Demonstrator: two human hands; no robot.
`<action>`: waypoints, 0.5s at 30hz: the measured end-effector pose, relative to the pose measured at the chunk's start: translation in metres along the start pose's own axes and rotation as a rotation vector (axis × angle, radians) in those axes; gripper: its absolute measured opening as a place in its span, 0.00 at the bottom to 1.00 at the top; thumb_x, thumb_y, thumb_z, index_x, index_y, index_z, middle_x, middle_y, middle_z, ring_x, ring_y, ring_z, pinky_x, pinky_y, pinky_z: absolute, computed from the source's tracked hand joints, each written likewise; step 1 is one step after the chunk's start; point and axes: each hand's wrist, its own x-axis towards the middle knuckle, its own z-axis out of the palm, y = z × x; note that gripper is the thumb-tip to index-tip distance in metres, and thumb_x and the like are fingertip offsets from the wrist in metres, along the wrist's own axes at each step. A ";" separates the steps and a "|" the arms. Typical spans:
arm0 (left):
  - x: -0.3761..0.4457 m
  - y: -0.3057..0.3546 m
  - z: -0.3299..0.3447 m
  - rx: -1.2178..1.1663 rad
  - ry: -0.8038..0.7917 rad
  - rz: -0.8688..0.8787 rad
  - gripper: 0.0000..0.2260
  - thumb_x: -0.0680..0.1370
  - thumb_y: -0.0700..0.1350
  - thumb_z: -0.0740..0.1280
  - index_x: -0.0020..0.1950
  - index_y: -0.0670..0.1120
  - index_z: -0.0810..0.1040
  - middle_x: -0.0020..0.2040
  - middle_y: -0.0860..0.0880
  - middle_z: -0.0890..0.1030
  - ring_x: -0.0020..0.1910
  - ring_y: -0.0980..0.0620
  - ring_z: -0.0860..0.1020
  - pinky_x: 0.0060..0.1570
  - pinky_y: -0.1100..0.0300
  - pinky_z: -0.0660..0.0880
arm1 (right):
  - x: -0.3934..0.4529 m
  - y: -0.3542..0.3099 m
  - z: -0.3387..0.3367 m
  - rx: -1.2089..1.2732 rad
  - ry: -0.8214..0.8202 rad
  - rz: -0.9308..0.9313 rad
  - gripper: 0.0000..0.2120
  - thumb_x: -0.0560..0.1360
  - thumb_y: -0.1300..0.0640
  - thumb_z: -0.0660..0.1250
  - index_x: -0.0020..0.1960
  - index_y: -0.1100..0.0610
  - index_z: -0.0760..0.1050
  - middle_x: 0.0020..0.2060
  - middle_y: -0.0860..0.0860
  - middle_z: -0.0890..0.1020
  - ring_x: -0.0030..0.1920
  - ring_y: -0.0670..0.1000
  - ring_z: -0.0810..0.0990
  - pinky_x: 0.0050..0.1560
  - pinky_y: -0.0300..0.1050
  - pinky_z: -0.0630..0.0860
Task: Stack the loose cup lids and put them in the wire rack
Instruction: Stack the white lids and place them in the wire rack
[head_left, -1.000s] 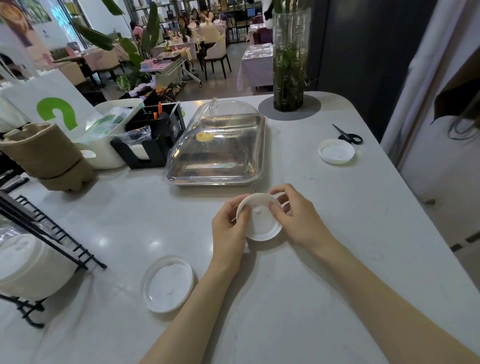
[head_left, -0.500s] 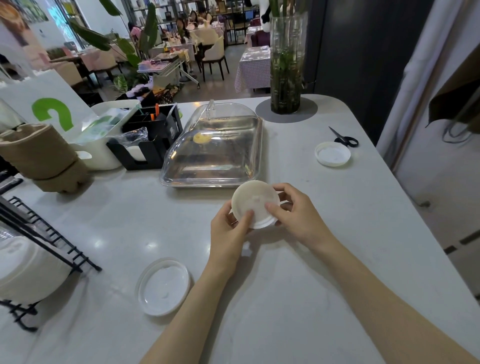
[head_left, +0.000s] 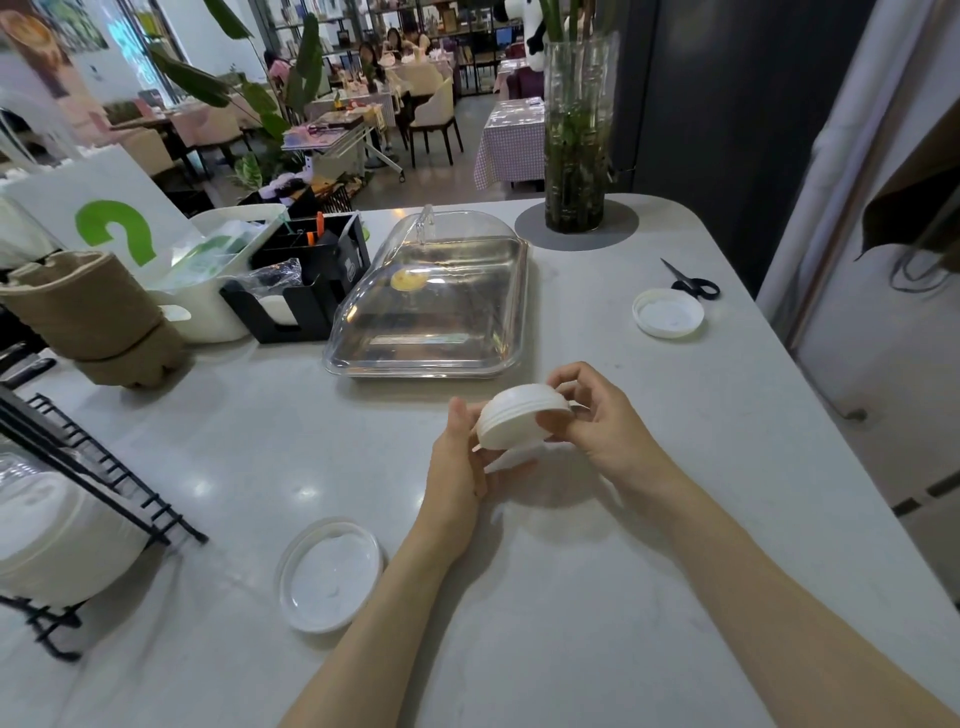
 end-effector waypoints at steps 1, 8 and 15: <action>0.001 0.001 -0.003 -0.037 -0.043 -0.038 0.26 0.83 0.65 0.57 0.57 0.50 0.88 0.58 0.39 0.87 0.57 0.44 0.86 0.48 0.49 0.85 | -0.001 -0.001 0.000 0.000 -0.012 -0.010 0.11 0.75 0.67 0.72 0.51 0.54 0.75 0.43 0.48 0.81 0.43 0.49 0.82 0.48 0.46 0.81; 0.003 0.007 -0.017 -0.200 -0.279 -0.280 0.18 0.84 0.45 0.64 0.74 0.44 0.75 0.69 0.35 0.80 0.61 0.42 0.84 0.45 0.57 0.84 | -0.002 -0.003 0.002 -0.077 -0.004 -0.109 0.14 0.73 0.75 0.68 0.52 0.60 0.79 0.49 0.53 0.84 0.50 0.50 0.82 0.47 0.41 0.79; -0.002 0.000 -0.010 -0.239 -0.256 -0.214 0.21 0.80 0.39 0.70 0.74 0.43 0.75 0.62 0.40 0.84 0.52 0.45 0.87 0.44 0.57 0.85 | 0.002 0.003 -0.007 -0.100 0.101 -0.010 0.17 0.75 0.71 0.68 0.58 0.55 0.81 0.51 0.55 0.84 0.42 0.45 0.84 0.38 0.38 0.79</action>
